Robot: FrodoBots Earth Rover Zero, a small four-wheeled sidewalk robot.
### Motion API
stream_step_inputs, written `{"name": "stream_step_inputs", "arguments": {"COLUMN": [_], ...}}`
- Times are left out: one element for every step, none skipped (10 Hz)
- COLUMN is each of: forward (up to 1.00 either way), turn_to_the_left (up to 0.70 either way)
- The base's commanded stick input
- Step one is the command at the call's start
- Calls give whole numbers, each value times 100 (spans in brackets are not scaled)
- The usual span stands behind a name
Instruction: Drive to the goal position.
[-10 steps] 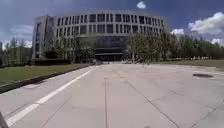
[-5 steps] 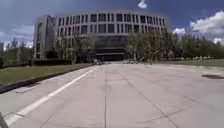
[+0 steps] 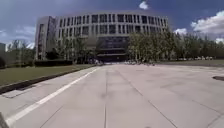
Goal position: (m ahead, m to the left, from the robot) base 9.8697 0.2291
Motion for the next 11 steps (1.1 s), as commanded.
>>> {"name": "stream_step_inputs", "arguments": {"forward": [85,85,85,85,85,85,85,85,85,85,85], "turn_to_the_left": [1,1,1,1,1,1,1,1,1,1,1]}}
